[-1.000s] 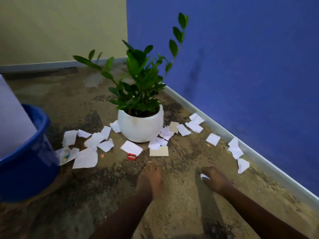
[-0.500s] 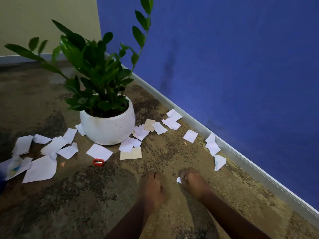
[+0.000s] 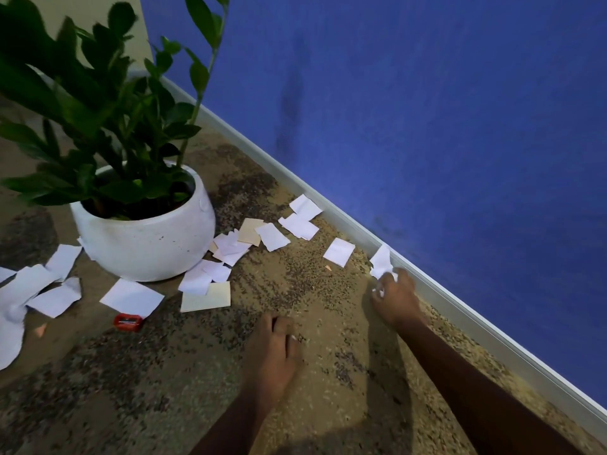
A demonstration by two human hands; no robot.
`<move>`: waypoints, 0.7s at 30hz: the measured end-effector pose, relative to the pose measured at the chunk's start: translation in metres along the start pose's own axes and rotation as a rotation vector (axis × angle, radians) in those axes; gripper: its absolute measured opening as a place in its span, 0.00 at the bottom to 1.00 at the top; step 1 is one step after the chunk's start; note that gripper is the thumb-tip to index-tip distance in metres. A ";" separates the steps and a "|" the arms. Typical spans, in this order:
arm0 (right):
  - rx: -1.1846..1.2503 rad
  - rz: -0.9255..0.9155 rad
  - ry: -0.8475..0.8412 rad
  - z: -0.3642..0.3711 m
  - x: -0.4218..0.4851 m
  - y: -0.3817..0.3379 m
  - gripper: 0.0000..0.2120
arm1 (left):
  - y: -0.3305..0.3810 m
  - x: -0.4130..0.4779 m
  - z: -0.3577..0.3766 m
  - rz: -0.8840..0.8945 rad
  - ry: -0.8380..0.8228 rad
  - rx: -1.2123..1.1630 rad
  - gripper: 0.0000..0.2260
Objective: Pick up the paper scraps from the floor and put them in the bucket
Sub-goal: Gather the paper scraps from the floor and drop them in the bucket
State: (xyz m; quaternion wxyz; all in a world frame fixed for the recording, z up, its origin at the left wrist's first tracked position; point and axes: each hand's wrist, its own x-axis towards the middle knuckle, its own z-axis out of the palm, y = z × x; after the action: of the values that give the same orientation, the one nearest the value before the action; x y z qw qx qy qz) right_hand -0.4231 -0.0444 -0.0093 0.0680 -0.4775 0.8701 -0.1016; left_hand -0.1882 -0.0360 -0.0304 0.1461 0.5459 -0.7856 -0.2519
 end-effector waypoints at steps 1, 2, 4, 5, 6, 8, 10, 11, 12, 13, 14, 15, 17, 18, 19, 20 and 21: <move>0.014 0.012 -0.010 0.001 0.005 -0.006 0.18 | -0.003 0.000 0.002 0.018 0.017 0.007 0.15; 0.051 0.034 -0.013 0.002 0.009 -0.012 0.18 | -0.005 -0.002 0.005 0.035 0.030 0.011 0.15; 0.135 0.082 -0.017 0.003 0.015 -0.025 0.21 | -0.009 -0.003 0.008 0.060 0.055 0.014 0.15; 0.128 0.092 -0.027 0.005 0.019 -0.029 0.23 | -0.010 -0.003 0.009 0.068 0.067 0.015 0.15; 0.078 0.092 -0.044 0.006 0.022 -0.031 0.25 | -0.011 -0.003 0.009 0.074 0.077 0.017 0.15; -0.037 0.084 -0.067 0.006 0.029 -0.030 0.27 | -0.014 -0.001 0.007 0.094 0.079 0.033 0.15; -0.082 0.081 -0.076 0.003 0.036 -0.023 0.26 | -0.018 0.005 0.002 0.109 0.067 0.073 0.16; -0.096 0.066 -0.082 0.002 0.039 -0.019 0.25 | -0.021 0.010 -0.003 0.100 0.062 0.106 0.17; -0.121 0.037 -0.090 0.000 0.041 -0.015 0.24 | -0.025 0.017 -0.009 0.086 0.068 0.148 0.18; -0.149 0.001 -0.094 0.000 0.042 -0.011 0.23 | -0.030 0.024 -0.017 0.069 0.085 0.198 0.20; -0.168 -0.035 -0.089 -0.001 0.041 -0.007 0.21 | -0.036 0.033 -0.025 0.037 0.104 0.247 0.21; -0.173 -0.067 -0.076 -0.001 0.040 -0.003 0.20 | -0.042 0.041 -0.034 -0.018 0.115 0.284 0.23; -0.158 -0.119 -0.054 -0.001 0.033 0.006 0.18 | -0.056 0.055 -0.051 -0.130 0.119 0.328 0.26; -0.145 -0.142 -0.043 -0.001 0.027 0.011 0.18 | -0.062 0.060 -0.057 -0.164 0.105 0.347 0.28; -0.127 -0.160 -0.033 -0.002 0.021 0.017 0.17 | -0.067 0.064 -0.061 -0.189 0.076 0.356 0.30; -0.107 -0.168 -0.027 -0.002 0.014 0.022 0.17 | -0.071 0.068 -0.064 -0.209 0.038 0.351 0.31; -0.084 -0.164 -0.030 -0.002 0.007 0.027 0.17 | -0.074 0.071 -0.066 -0.230 -0.002 0.336 0.33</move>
State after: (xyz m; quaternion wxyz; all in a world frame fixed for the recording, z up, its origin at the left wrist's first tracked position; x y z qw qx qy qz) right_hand -0.4497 -0.0361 -0.0144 0.0525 -0.5511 0.8304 -0.0631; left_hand -0.1220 -0.1380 -0.0202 0.0224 0.6485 -0.7493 -0.1328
